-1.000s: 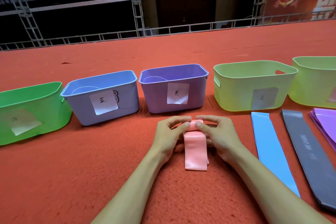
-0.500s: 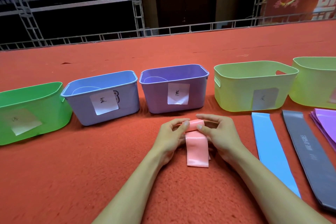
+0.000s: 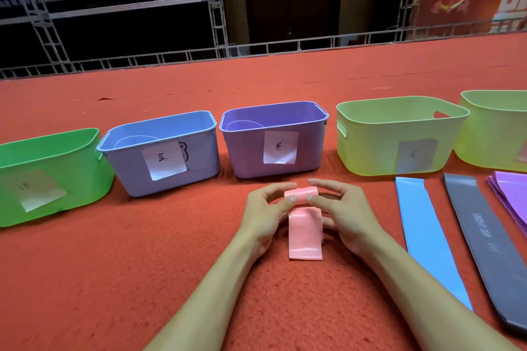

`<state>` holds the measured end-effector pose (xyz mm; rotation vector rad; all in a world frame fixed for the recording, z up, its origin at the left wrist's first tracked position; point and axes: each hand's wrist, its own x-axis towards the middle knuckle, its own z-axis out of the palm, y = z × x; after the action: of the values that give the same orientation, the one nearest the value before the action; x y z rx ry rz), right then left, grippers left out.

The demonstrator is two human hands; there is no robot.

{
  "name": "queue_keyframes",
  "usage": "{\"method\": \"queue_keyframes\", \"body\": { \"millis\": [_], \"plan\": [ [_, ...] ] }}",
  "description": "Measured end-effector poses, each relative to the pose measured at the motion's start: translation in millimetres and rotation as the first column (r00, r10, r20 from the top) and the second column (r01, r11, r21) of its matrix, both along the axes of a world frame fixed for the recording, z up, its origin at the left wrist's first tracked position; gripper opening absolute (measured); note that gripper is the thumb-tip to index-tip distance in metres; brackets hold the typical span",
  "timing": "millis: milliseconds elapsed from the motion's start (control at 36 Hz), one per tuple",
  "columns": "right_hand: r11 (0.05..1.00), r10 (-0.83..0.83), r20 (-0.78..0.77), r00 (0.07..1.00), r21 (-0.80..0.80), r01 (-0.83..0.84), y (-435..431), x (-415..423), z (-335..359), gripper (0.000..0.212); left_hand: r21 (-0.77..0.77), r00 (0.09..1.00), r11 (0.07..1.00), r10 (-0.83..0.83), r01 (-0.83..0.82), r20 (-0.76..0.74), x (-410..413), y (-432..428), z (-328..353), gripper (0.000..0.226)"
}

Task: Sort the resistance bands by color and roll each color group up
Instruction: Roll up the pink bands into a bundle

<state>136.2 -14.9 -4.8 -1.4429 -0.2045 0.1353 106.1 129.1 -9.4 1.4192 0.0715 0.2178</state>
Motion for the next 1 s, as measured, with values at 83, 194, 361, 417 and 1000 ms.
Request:
{"method": "queue_keyframes", "body": {
  "millis": [83, 194, 361, 417, 1000],
  "plan": [
    [1.000, 0.005, -0.047, 0.999, 0.007, -0.005, 0.5, -1.7, 1.8, 0.028, -0.005, 1.000, 1.000, 0.007, -0.007, -0.006, -0.4, 0.0, 0.1, 0.023],
    [0.999, 0.022, -0.087, 0.996, -0.034, -0.025, 1.2, -3.9, 2.9, 0.023, 0.012, 1.000, 1.000, 0.000, 0.000, -0.012, -0.5, 0.7, 0.0, 0.027],
    [0.998, 0.028, -0.101, 0.994, -0.047, -0.033, 0.8, -6.7, 5.5, 0.019, 0.072, 1.000, 0.997, -0.002, 0.002, -0.008, -1.4, 1.5, -0.1, 0.031],
    [0.999, 0.025, -0.107, 0.994, -0.045, -0.030, 0.7, -7.1, 5.3, 0.019, 0.081, 1.000, 0.997, -0.003, 0.003, -0.005, -1.2, 1.8, -0.4, 0.032],
    [0.998, 0.019, -0.014, 1.000, -0.061, -0.019, -2.4, -5.5, 2.5, 0.023, -0.041, 0.998, 0.997, -0.062, 0.061, -0.029, -1.4, -1.7, 2.4, 0.023]
  ]
}}
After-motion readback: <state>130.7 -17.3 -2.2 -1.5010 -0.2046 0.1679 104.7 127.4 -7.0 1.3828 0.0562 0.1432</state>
